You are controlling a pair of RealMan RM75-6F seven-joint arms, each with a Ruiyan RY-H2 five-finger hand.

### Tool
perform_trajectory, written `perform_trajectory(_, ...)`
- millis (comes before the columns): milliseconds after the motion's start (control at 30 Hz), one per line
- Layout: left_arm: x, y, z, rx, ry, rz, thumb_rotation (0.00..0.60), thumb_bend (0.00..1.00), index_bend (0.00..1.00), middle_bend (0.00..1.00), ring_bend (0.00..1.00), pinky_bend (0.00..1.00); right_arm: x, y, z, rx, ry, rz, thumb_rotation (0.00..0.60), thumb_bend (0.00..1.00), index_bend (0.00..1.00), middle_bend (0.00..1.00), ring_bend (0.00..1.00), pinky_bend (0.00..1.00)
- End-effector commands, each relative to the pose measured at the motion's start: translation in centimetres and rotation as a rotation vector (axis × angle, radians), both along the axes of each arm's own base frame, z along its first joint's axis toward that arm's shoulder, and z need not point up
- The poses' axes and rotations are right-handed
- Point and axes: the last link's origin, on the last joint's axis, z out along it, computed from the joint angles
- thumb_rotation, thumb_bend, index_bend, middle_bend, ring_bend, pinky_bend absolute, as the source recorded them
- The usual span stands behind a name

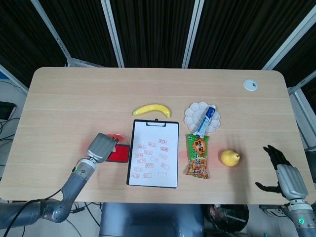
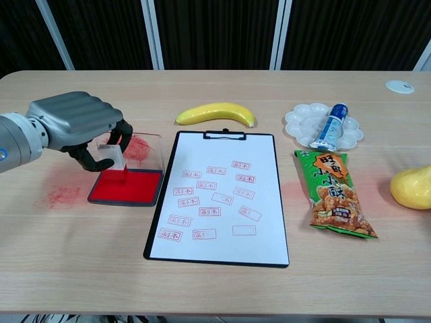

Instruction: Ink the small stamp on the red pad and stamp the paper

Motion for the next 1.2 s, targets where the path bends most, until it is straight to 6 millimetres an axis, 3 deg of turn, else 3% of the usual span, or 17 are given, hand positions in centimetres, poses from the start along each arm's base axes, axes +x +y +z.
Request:
perform_trajectory(33, 1.2, 0.2, 0.5, 0.011, -0.004, -0.026, 0.600, 0.61, 0.68, 0.72, 0.89, 1.00, 0.0, 0.0, 0.0, 0.000, -0.003, -0.002, 0.600, 0.05, 0.10, 0.00, 0.00, 0.22)
perform_trajectory(333, 4.6, 0.5, 0.6, 0.024, -0.025, -0.055, 0.600, 0.61, 0.69, 0.72, 0.89, 1.00, 0.0, -0.1, 0.0, 0.002, -0.027, -0.016, 0.600, 0.05, 0.10, 0.00, 0.00, 0.22)
perform_trajectory(733, 8.1, 0.8, -1.3, 0.010, 0.003, -0.080, 0.600, 0.61, 0.69, 0.73, 0.89, 1.00, -0.1, -0.3, 0.0, 0.007, -0.060, -0.039, 0.600, 0.05, 0.10, 0.00, 0.00, 0.22)
perform_trajectory(1200, 8.3, 0.9, -3.6, 0.039, 0.060, -0.028, 0.600, 0.61, 0.70, 0.74, 0.89, 1.00, -0.1, -0.4, 0.1, 0.014, -0.087, -0.052, 0.600, 0.05, 0.10, 0.00, 0.00, 0.22)
